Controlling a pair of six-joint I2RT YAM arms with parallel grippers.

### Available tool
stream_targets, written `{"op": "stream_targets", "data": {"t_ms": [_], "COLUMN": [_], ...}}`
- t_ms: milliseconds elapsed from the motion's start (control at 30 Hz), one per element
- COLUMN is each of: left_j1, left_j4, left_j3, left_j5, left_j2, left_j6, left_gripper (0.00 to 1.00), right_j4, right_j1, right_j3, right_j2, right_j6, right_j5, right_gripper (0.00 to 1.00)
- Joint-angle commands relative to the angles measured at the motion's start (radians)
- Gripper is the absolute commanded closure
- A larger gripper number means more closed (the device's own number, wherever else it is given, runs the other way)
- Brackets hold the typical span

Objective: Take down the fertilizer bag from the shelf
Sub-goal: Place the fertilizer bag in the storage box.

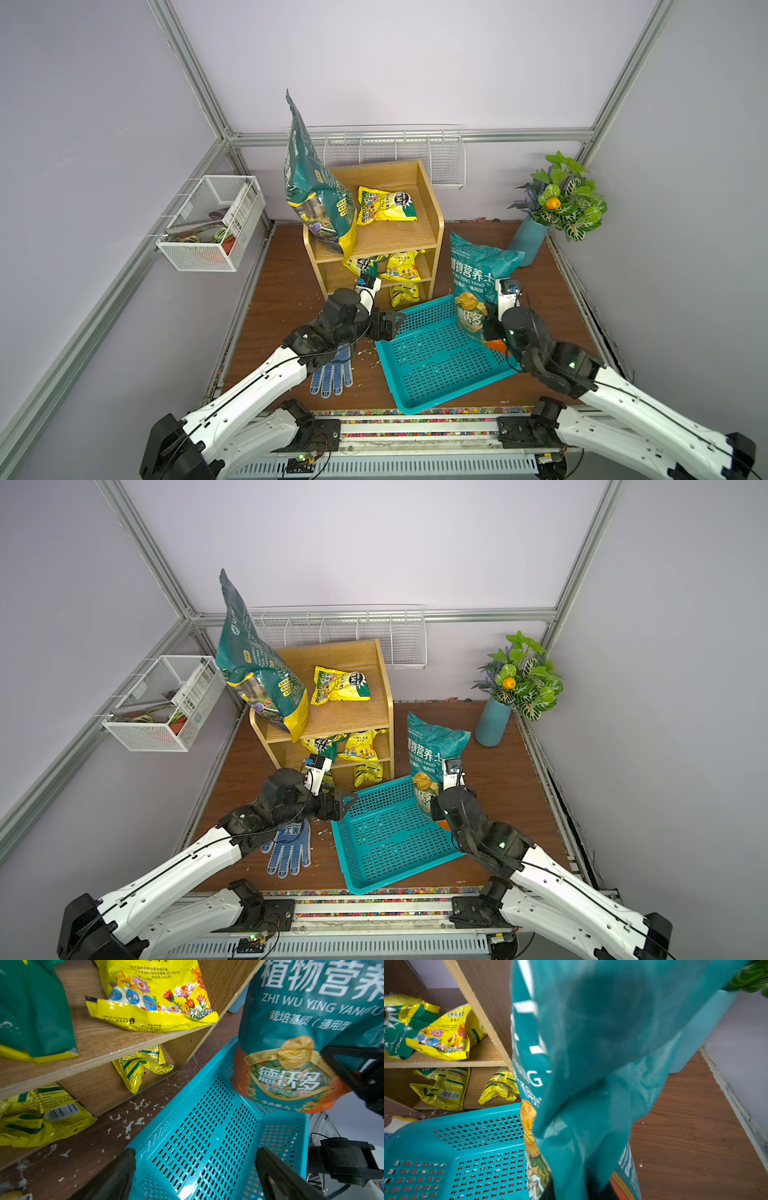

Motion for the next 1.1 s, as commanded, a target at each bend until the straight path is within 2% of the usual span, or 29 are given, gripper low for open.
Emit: {"op": "stream_targets", "data": {"t_ms": [0,200,333,533,700,833,933,1000,1067], "left_j1": [-0.004,-0.004,-0.004,-0.004,-0.004,-0.004,-0.004,-0.004,-0.004], "left_j4": [-0.016,-0.021,-0.018,-0.024,-0.022,-0.015,-0.010,-0.008,-0.009], "left_j3": [0.021,0.028,0.025,0.031,0.032,0.034,0.031,0.028,0.026], "left_j5": [-0.027,-0.040,-0.043,-0.042,-0.041,-0.037,-0.036,-0.037,-0.040], "left_j2": [0.007,0.006,0.010,0.014,0.023,0.033,0.033,0.029,0.028], "left_j6": [-0.003,-0.012,-0.023,-0.021,-0.018,-0.021,-0.023,-0.024,-0.024], "left_gripper": [0.05,0.05,0.05,0.05,0.05,0.05,0.05,0.05,0.05], "right_j4": [0.498,0.798,0.898,0.979,0.816,0.697,0.640,0.598,0.586], "right_j1": [0.002,0.004,0.005,-0.002,-0.082,-0.219,-0.256,-0.257,-0.257], "right_j3": [-0.044,-0.232,-0.326,-0.432,-0.459,-0.488,-0.494,-0.489,-0.488], "right_j2": [-0.017,0.004,0.031,0.010,-0.057,-0.129,-0.159,-0.162,-0.161], "right_j6": [-0.027,0.023,0.076,-0.007,0.044,0.130,0.152,0.164,0.175], "right_j5": [0.042,0.107,0.138,0.269,0.239,0.091,0.047,0.042,0.034], "right_gripper": [1.00,1.00,1.00,1.00,1.00,1.00,1.00,0.96,0.88]}}
